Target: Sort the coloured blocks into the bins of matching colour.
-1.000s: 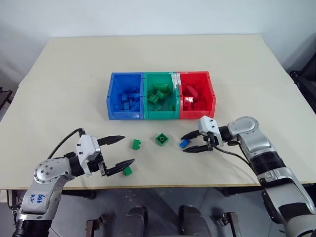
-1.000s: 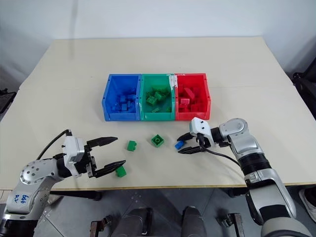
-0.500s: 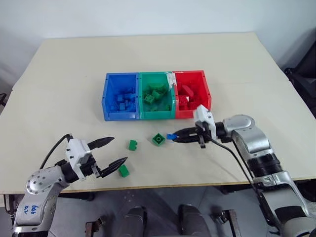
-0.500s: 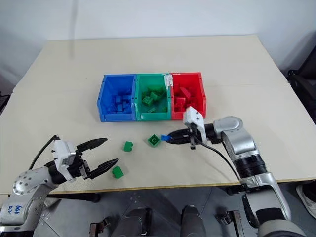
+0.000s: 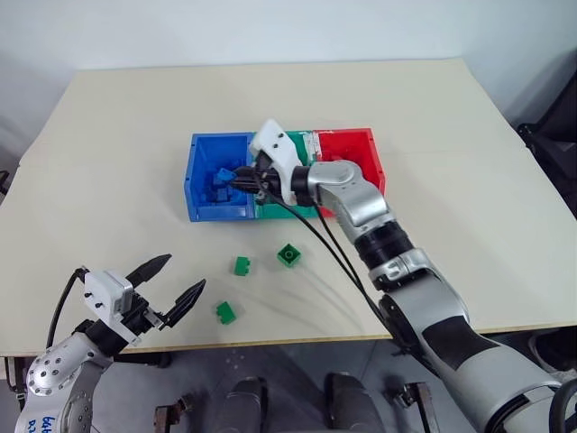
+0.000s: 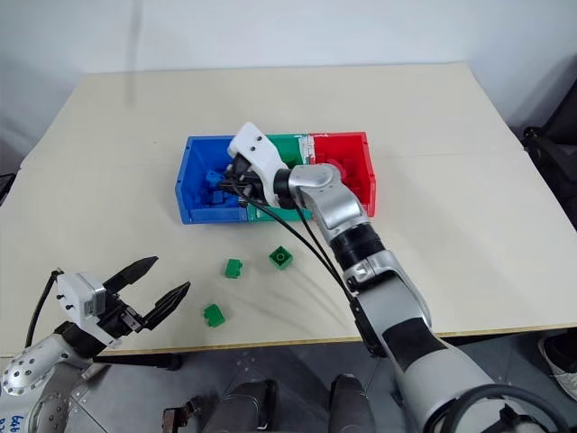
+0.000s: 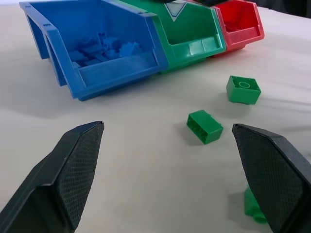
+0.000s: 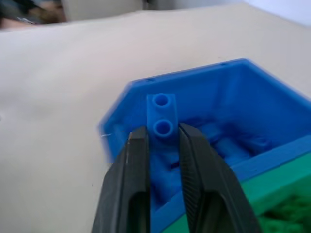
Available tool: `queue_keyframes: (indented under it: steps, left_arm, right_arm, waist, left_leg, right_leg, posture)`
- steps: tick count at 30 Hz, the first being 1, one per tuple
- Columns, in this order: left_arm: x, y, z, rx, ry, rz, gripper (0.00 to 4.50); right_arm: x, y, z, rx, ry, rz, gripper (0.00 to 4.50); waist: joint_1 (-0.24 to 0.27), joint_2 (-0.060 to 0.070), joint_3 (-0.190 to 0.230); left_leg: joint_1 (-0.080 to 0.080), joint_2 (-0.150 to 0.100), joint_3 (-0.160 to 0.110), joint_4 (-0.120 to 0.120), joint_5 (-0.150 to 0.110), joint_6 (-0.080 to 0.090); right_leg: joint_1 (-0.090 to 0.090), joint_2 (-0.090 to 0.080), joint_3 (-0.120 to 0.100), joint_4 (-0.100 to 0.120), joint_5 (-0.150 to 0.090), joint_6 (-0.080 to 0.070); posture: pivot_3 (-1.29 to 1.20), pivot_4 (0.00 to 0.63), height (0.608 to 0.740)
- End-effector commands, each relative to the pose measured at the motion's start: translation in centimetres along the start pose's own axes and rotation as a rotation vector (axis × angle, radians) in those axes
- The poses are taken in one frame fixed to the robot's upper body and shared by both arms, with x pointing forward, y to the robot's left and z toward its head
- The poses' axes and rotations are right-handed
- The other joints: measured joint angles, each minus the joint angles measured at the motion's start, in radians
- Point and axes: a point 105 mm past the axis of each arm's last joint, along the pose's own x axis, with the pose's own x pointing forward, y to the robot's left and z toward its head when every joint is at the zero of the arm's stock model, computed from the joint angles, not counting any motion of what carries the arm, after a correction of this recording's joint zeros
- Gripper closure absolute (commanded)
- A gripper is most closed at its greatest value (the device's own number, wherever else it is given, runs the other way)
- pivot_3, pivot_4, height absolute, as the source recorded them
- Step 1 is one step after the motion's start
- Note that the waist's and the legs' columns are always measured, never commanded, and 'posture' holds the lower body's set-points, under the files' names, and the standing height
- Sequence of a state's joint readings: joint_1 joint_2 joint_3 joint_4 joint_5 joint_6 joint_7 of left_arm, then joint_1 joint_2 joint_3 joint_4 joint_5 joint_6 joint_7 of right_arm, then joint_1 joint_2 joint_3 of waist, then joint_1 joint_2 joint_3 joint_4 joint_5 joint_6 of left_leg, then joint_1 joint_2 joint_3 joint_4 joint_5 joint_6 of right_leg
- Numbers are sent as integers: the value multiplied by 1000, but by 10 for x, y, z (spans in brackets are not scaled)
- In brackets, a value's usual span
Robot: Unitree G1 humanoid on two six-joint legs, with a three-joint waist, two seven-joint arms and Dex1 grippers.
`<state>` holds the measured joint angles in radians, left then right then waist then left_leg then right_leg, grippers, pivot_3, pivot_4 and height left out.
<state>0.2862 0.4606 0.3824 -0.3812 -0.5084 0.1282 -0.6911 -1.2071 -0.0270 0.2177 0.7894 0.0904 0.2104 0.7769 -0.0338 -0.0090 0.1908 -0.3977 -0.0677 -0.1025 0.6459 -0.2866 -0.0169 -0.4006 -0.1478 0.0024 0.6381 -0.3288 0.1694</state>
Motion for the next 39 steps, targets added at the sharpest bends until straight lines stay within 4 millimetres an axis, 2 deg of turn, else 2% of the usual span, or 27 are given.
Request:
queue_keyframes:
  steps: [1, 6, 10, 14, 19, 26, 30, 35, 37, 39]
  left_arm:
    - [-2, -2, 11, 35, -36, 3, 0]
    - [1, -3, 14, 38, -39, -6, 0]
    - [5, -4, 16, 42, -41, -39, 0]
    - [18, -8, 17, 58, -21, -145, 0]
    - [37, -19, 14, 64, 22, -322, 0]
    - [70, -23, 21, 123, -2, -492, 0]
    - [76, -21, 20, 129, 0, -536, 0]
    - [77, -18, 21, 122, 13, -559, 0]
    - [75, -14, 22, 132, 7, -547, 0]
    - [72, -11, 23, 142, 3, -530, 0]
  right_arm:
    - [2, -7, 14, -29, -59, -26, 3049]
    - [-3, -5, 21, -41, -117, 5, 1414]
    - [-26, -3, 22, -70, -171, 63, 31]
    - [-82, 2, 2, -115, -202, 120, 11]
    - [-147, 15, -20, -67, -199, 127, 11]
    - [-241, 30, -81, -80, -30, -39, 11]
    - [-280, 30, -107, -70, 44, -147, 11]
    - [-309, 27, -119, -66, 68, -243, 11]
    - [-306, 27, -119, -63, 61, -236, 11]
    - [-295, 29, -115, -63, 43, -200, 11]
  waist:
    - [0, 0, 0]
    - [-5, 0, 0]
    - [-5, 0, 0]
    - [10, -1, 0]
    - [8, -1, 0]
    - [12, -1, -1]
    - [6, -1, -1]
    - [6, -1, -1]
    - [7, -1, -1]
    - [7, -1, -1]
  left_leg:
    - [0, 0, 0, 0, 0, 0]
    - [-1, 0, 1, 0, 0, 0]
    - [-2, 0, 1, 1, 0, 0]
    - [-5, 0, 1, 2, 0, 0]
    - [-6, -4, 2, 3, -1, 2]
    - [-5, -5, 3, 2, -1, 1]
    - [-5, -5, 6, 3, -1, 2]
    - [-4, -4, 7, 3, -1, 2]
    - [-4, -4, 7, 4, -1, 2]
    - [-4, -4, 7, 4, -1, 2]
  right_leg:
    - [0, 0, 0, 0, 0, 0]
    - [-2, 0, 0, 0, 0, 0]
    - [-5, 0, 0, 5, 0, 0]
    - [-7, -1, 0, 6, 0, -1]
    - [-7, -1, 0, 5, 1, -1]
    - [-8, 0, 0, 3, 1, -1]
    - [-7, -1, 0, 2, 1, 0]
    - [-7, -1, 0, 2, 1, 0]
    - [-7, -1, 0, 2, 1, 0]
    - [-7, -1, 0, 2, 1, 0]
  posture:
    - [0, 150, 740]
    - [0, 150, 740]
    - [0, 150, 740]
    - [0, 150, 740]
    - [0, 150, 740]
    - [0, 150, 740]
    - [0, 150, 740]
    - [0, 150, 740]
    - [0, 150, 740]
    - [0, 150, 740]
